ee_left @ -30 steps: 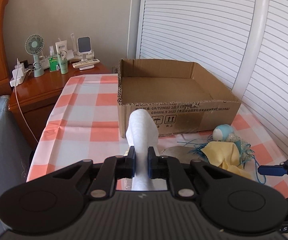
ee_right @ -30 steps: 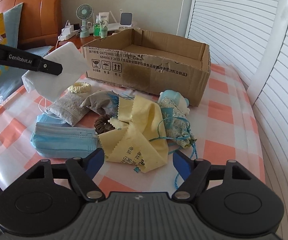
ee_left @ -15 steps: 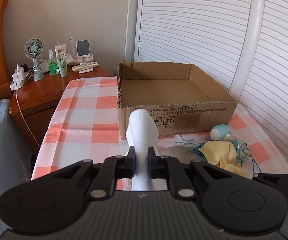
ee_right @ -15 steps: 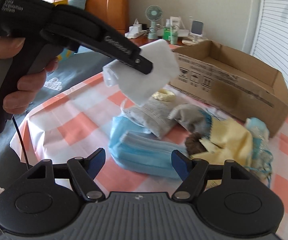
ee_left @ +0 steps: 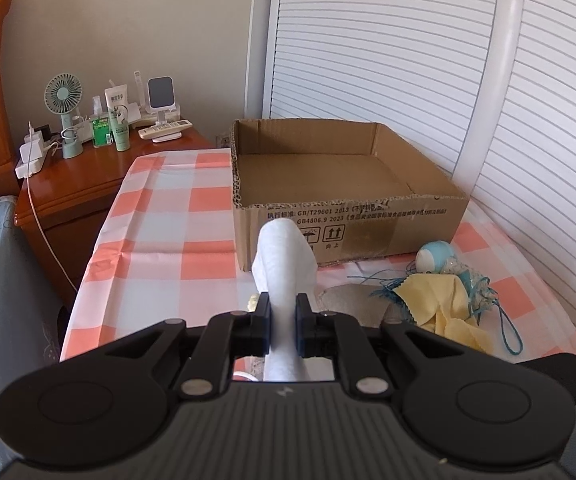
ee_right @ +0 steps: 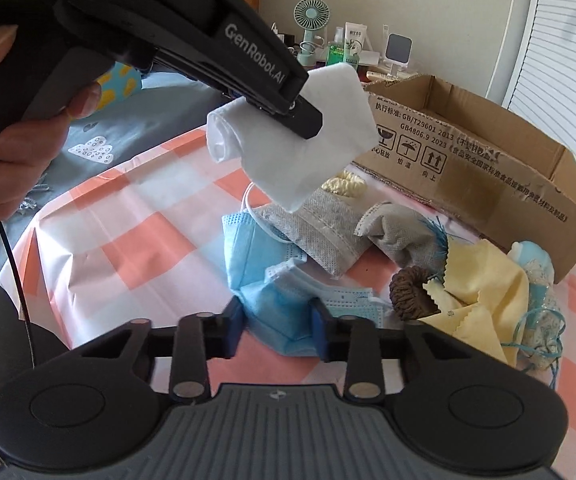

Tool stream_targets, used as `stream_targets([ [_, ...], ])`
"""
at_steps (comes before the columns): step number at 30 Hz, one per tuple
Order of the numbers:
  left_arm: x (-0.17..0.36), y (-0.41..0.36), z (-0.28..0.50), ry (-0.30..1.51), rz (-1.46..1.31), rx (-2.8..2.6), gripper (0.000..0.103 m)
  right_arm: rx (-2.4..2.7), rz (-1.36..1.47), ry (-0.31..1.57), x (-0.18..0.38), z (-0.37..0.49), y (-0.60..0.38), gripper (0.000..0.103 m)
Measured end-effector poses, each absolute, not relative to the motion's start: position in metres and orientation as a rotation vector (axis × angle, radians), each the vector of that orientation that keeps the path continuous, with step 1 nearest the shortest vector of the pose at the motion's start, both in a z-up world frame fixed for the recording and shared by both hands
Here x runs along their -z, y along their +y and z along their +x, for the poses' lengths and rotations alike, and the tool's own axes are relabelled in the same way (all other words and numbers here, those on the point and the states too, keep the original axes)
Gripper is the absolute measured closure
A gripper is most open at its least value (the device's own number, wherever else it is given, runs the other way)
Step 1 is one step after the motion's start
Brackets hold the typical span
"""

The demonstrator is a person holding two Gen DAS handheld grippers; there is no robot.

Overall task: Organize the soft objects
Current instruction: 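Lift the white cloth with the left gripper while the right gripper grasps the blue mask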

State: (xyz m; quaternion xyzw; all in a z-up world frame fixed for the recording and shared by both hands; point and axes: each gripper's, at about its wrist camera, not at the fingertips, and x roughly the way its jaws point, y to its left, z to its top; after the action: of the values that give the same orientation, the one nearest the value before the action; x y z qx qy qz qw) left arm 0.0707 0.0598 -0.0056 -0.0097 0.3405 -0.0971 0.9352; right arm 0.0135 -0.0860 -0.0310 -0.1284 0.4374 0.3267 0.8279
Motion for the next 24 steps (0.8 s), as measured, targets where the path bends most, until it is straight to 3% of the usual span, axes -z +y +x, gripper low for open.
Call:
stream_targets([
  [8,-0.004,0.063,0.065,0.695,-0.006,0.201,0.093,-0.686,-0.3,0.89,0.017,0.006,-0.095,0.086],
  [24,-0.031,0.067,0.058,0.666,0.013,0.204,0.093,-0.619,-0.299,0.788,-0.042,-0.009,-0.136,0.09],
])
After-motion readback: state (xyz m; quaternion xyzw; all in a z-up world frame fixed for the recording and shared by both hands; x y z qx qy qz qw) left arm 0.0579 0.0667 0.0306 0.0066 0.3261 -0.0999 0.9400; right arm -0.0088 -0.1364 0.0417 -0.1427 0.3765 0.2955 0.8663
